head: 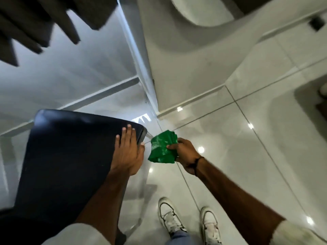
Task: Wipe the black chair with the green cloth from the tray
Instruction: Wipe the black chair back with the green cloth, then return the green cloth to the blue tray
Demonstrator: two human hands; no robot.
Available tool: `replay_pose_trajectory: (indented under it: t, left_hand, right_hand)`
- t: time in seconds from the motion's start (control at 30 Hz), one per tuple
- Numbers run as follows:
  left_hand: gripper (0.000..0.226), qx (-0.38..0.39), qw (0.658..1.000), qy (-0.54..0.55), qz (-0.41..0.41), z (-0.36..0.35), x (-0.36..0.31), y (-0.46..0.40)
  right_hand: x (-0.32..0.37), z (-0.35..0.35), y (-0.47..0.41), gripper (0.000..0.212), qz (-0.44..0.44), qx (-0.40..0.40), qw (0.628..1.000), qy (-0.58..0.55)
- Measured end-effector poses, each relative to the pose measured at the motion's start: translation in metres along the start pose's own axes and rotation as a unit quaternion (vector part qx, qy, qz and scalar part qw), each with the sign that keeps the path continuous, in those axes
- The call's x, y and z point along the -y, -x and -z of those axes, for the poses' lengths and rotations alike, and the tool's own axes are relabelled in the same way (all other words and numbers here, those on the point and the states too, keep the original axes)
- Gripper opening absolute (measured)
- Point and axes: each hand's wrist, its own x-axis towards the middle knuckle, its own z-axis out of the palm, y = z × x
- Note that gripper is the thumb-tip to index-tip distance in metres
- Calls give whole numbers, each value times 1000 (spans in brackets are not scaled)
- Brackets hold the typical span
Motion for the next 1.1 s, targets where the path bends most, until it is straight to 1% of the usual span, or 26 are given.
replay_pose_trajectory:
  t: [0.03, 0.07, 0.1, 0.13, 0.17, 0.2, 0.23, 0.27, 0.3, 0.37, 0.47, 0.5, 0.57, 0.63, 0.67, 0.73, 0.8, 0.83, 0.9, 0.97, 1.0, 1.07, 1.1]
  left_hand:
    - [66, 9, 994, 95, 48, 10, -22, 18]
    - [58, 10, 966, 231, 112, 21, -44, 38]
    - [46, -1, 903, 385, 189, 34, -67, 60]
    - [36, -14, 815, 521, 252, 48, -89, 84]
    - [35, -15, 731, 618, 288, 57, -104, 103]
    - [35, -16, 666, 680, 308, 66, -115, 128]
    - [34, -27, 622, 714, 320, 72, -121, 153]
    - [30, -50, 594, 729, 336, 77, -125, 180]
    - [24, -79, 577, 733, 351, 80, -127, 209]
    - [15, -129, 557, 729, 377, 80, -130, 262]
    - [22, -181, 519, 733, 401, 67, -130, 353]
    - [23, -196, 514, 725, 414, 60, -130, 377]
    - [23, -247, 485, 703, 458, 40, -128, 436]
    - [31, -282, 449, 689, 494, 17, -128, 494]
    - [33, -296, 427, 684, 512, 5, -129, 517]
    - [34, -326, 365, 678, 548, -23, -132, 573]
    - [32, -346, 299, 674, 580, -55, -134, 623]
    - [33, -355, 275, 672, 589, -68, -134, 641]
    - [34, -362, 231, 667, 608, -106, -130, 680]
    - [27, -353, 204, 665, 625, -146, -128, 712]
    - [23, -351, 200, 661, 632, -165, -128, 722]
    - [21, -343, 190, 659, 642, -209, -123, 741]
    - [23, -345, 176, 662, 642, -231, -120, 748]
  right_hand:
    - [7, 5, 23, 38, -10, 20, 999, -32]
    - [15, 10, 47, 41, -17, 41, 998, -44]
    - [22, 14, 72, 42, -20, 64, 997, -37]
    - [28, 18, 97, 43, -20, 83, 996, -10]
    - [32, 20, 118, 43, -18, 97, 995, 20]
    - [36, 23, 142, 43, -15, 111, 992, 62]
    - [39, 25, 165, 41, -10, 124, 986, 107]
    - [39, 25, 188, 40, -4, 136, 979, 155]
    - [36, 26, 210, 37, 3, 146, 968, 202]
    - [23, 24, 244, 33, 22, 166, 945, 281]
    - [-19, 9, 296, 32, 40, 199, 892, 403]
    - [-35, 5, 307, 32, 44, 205, 879, 428]
    - [-77, -7, 336, 29, 40, 233, 845, 481]
    - [-122, -17, 365, 18, 38, 268, 802, 533]
    - [-141, -20, 377, 17, 38, 281, 783, 553]
    - [-189, -25, 406, 21, 30, 312, 746, 587]
    - [-239, -28, 428, 22, 21, 339, 715, 611]
    - [-262, -28, 434, 23, 23, 349, 704, 618]
    - [-317, -28, 446, 29, 32, 365, 664, 652]
    - [-370, -25, 450, 23, 41, 376, 621, 687]
    - [-391, -21, 449, 20, 41, 374, 609, 698]
    - [-441, -15, 441, 24, 32, 369, 586, 721]
    - [-462, -11, 436, 24, 25, 371, 572, 731]
